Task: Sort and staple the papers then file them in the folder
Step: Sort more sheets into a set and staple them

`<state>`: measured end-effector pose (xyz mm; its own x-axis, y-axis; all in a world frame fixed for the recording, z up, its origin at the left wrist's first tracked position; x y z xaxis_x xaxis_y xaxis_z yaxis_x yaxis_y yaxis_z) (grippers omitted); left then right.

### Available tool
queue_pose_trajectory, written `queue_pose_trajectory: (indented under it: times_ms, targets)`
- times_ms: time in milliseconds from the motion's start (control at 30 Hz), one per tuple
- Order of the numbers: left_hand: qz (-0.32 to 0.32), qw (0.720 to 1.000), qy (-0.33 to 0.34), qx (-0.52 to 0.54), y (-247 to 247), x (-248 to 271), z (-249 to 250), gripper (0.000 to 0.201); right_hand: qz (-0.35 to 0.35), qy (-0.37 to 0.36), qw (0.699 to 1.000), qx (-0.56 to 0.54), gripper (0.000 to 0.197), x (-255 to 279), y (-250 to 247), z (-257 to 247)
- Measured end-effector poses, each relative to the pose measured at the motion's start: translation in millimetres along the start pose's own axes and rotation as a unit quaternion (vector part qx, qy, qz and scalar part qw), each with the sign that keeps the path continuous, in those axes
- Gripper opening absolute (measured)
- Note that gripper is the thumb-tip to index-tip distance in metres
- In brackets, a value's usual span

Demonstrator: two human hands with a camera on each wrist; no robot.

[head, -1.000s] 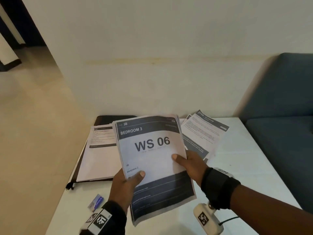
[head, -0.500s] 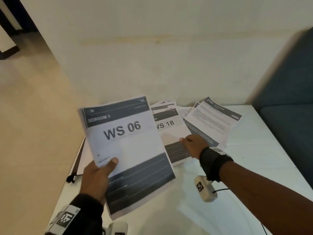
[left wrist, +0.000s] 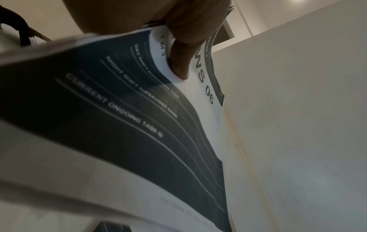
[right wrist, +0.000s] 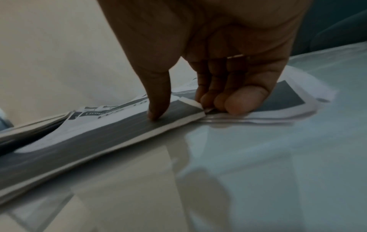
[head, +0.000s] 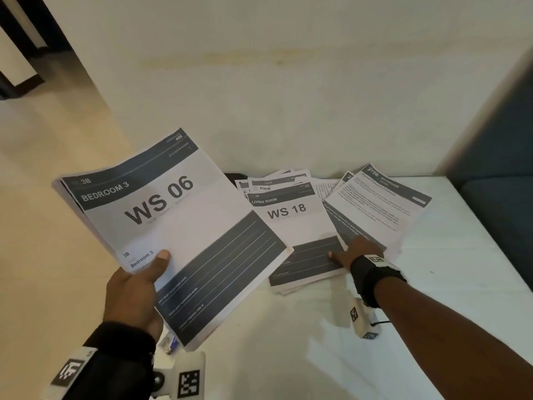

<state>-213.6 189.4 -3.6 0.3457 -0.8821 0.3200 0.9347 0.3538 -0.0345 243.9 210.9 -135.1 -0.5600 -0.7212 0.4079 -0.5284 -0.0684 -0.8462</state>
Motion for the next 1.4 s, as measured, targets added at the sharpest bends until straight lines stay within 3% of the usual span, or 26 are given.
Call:
queue_pose_trajectory:
  times_ms: [300,500,733,833,933,1067,1167,1300,1400]
  targets:
    - [0.02,0.999,-0.015,0.049,-11,-3,7,0.024,0.0,0.001,1.0,0.0,0.046,5,-6,-3]
    - [0.021,0.999,-0.016,0.036,-10,-2,6,0.026,0.01,0.018,1.0,-0.014,0.089,10,0,-5]
    - [0.02,1.0,-0.002,0.02,-7,-4,8,0.025,0.012,0.01,1.0,0.009,0.036,-2,-2,-7]
    - [0.027,0.999,-0.009,0.021,-10,-5,6,0.025,0.004,0.0,1.0,0.024,0.037,-1,-5,-5]
    - [0.037,0.999,-0.02,0.034,-14,-5,7,0.028,-0.047,-0.004,0.998,0.043,0.049,7,-3,2]
    - [0.032,0.997,-0.019,0.065,-12,-1,14,0.025,-0.124,-0.022,0.987,0.1,0.026,41,4,30]
    - [0.033,0.996,-0.006,0.077,-8,4,22,0.025,-0.165,-0.014,0.98,0.109,0.023,79,7,63]
    - [0.021,0.996,0.007,0.082,-1,10,26,0.024,-0.205,0.02,0.971,0.125,0.036,112,15,104]
    - [0.01,0.996,0.009,0.083,4,13,25,0.023,-0.157,-0.008,0.973,0.169,0.057,103,10,103]
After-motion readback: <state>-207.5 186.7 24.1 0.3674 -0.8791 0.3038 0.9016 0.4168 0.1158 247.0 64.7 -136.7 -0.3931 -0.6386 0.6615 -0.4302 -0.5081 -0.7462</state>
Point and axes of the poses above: each hand's wrist, its own x-axis away from the middle knuckle, its own y-axis out of the palm, z = x × y, the point moved 10 cm from there along -x, towards the middle knuckle, and after that the axes turned 4 degrees about -x, right-handed, at the moved point
